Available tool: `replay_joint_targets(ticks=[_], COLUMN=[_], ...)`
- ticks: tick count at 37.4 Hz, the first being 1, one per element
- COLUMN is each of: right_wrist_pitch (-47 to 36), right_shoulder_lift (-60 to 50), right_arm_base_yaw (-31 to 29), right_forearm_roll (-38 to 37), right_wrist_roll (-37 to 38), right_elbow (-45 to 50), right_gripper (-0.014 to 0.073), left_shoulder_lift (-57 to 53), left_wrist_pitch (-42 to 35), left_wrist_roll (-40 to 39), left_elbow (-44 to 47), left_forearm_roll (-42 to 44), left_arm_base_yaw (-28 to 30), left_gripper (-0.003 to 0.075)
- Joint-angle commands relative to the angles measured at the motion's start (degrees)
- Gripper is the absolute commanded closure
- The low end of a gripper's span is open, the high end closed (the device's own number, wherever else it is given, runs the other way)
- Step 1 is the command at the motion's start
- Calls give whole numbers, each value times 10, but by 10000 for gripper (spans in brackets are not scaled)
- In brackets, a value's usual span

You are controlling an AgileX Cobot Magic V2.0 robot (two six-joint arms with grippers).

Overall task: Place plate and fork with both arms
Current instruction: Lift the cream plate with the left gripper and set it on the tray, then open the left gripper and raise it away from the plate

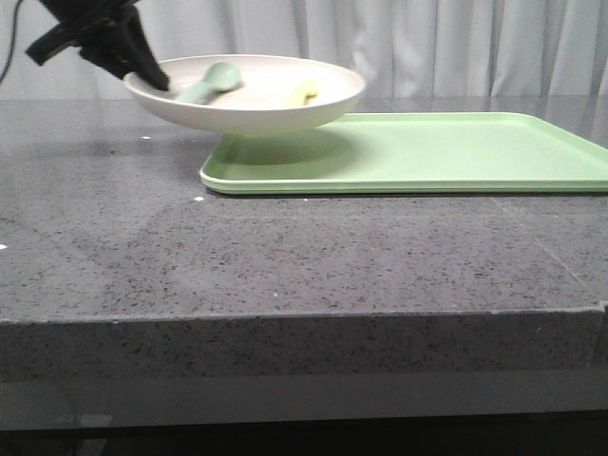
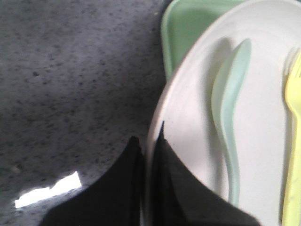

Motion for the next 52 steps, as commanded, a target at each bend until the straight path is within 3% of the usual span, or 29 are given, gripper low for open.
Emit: replay_joint_targets(ticks=[1, 19, 25, 42, 46, 52], right_wrist_pitch=[-44, -44, -44, -44, -44, -44], right_shoulder_lift=[8, 8, 8, 8, 8, 8], right_arm_base_yaw=[1, 1, 1, 1, 1, 1], right_forearm_roll=[-7, -7, -7, -7, -7, -7], right_wrist_roll=[-6, -6, -6, -6, -6, -6], right_elbow=[-21, -21, -21, -21, -21, -21], right_gripper=[-58, -58, -58, -58, -58, -58], left_shoulder_lift=[-32, 17, 19, 19, 19, 19], left_wrist_pitch=[-48, -105, -146, -153, -155, -156], left_wrist_roll=[-29, -90, -161, -190, -190, -190], left_elbow=[-20, -20, -20, -20, -20, -20], left_forearm_roll=[-40, -33, 39, 65, 65, 65], left_arm_base_yaw=[-28, -130, -156, -167, -167, -167], left_gripper=[738, 738, 738, 732, 668, 454])
